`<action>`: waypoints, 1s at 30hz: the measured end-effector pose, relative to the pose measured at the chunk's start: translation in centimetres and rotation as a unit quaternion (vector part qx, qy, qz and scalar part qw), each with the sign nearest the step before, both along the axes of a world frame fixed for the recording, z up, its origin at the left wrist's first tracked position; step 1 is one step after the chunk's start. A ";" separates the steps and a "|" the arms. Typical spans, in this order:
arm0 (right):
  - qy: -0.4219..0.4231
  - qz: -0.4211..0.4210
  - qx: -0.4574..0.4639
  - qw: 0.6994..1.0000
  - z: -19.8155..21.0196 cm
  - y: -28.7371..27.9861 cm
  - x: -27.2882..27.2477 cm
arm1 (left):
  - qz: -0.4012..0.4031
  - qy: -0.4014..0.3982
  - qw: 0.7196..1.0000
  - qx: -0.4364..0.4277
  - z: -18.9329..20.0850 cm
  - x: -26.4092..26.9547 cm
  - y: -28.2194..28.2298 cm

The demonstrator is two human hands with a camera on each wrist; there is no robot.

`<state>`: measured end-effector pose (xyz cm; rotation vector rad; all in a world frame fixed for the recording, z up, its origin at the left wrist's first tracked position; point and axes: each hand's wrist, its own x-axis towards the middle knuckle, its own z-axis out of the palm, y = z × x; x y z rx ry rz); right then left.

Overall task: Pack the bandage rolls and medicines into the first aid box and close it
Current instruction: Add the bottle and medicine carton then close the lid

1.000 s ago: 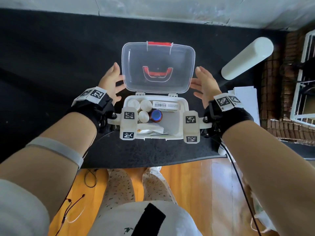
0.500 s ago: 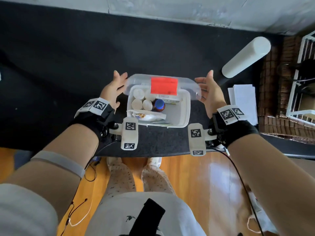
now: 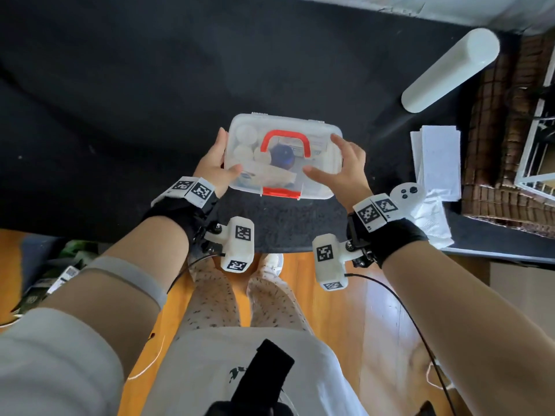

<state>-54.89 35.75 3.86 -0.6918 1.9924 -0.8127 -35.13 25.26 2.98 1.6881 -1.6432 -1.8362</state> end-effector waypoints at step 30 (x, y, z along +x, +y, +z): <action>0.199 0.131 0.004 0.971 -3.3 -0.3 1.9 | -0.002 0.018 1.000 -0.002 -1.5 0.3 -1.4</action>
